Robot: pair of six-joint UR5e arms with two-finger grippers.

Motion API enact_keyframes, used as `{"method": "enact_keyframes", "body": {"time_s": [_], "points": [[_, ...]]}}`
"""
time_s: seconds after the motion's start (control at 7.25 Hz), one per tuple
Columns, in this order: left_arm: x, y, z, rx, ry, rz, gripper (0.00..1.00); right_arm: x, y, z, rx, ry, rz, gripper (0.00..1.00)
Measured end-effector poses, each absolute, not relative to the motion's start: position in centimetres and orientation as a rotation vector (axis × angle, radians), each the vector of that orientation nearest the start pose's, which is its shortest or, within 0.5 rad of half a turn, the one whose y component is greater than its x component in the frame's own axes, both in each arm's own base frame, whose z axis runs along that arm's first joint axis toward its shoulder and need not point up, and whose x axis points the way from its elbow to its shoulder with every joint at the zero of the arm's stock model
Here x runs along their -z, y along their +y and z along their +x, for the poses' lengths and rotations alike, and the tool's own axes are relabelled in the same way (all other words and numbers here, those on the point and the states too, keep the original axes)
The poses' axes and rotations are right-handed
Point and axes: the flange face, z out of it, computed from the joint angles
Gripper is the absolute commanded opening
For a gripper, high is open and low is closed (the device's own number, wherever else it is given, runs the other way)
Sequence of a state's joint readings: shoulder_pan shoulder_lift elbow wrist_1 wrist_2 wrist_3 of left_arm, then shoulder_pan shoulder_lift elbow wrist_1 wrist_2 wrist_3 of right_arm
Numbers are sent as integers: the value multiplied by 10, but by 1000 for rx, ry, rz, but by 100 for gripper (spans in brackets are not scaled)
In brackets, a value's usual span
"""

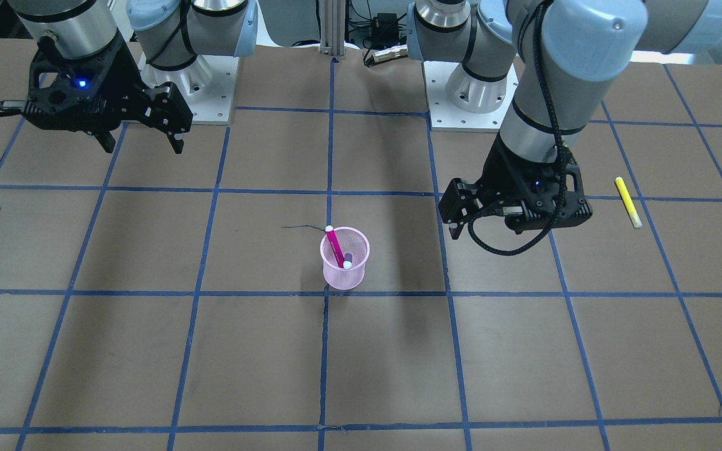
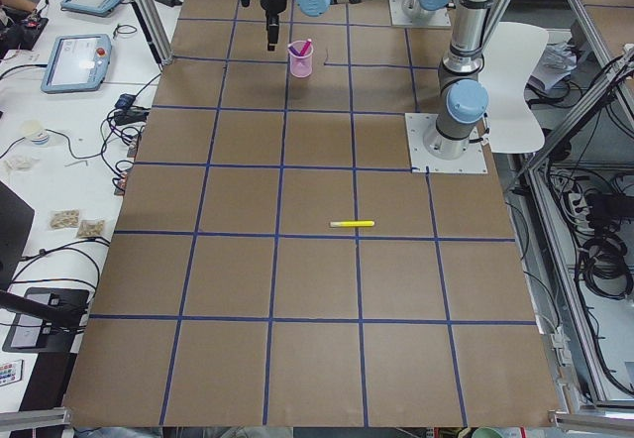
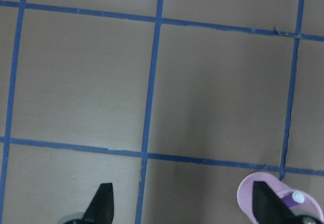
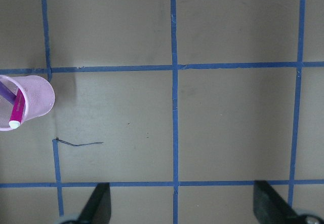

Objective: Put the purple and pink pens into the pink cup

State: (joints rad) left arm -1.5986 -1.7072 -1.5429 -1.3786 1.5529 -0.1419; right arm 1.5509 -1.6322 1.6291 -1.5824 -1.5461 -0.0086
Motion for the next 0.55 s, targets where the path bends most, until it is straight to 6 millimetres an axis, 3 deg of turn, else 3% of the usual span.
{"method": "enact_keyframes", "body": {"time_s": [0.28,0.55], "points": [[-493,-523,-150,48,3166,-102,100,-490,-470,126,23,3125,18,100],[-515,-499,-145,66,3159,34,100,-492,-471,125,39,3126,19,100]]}}
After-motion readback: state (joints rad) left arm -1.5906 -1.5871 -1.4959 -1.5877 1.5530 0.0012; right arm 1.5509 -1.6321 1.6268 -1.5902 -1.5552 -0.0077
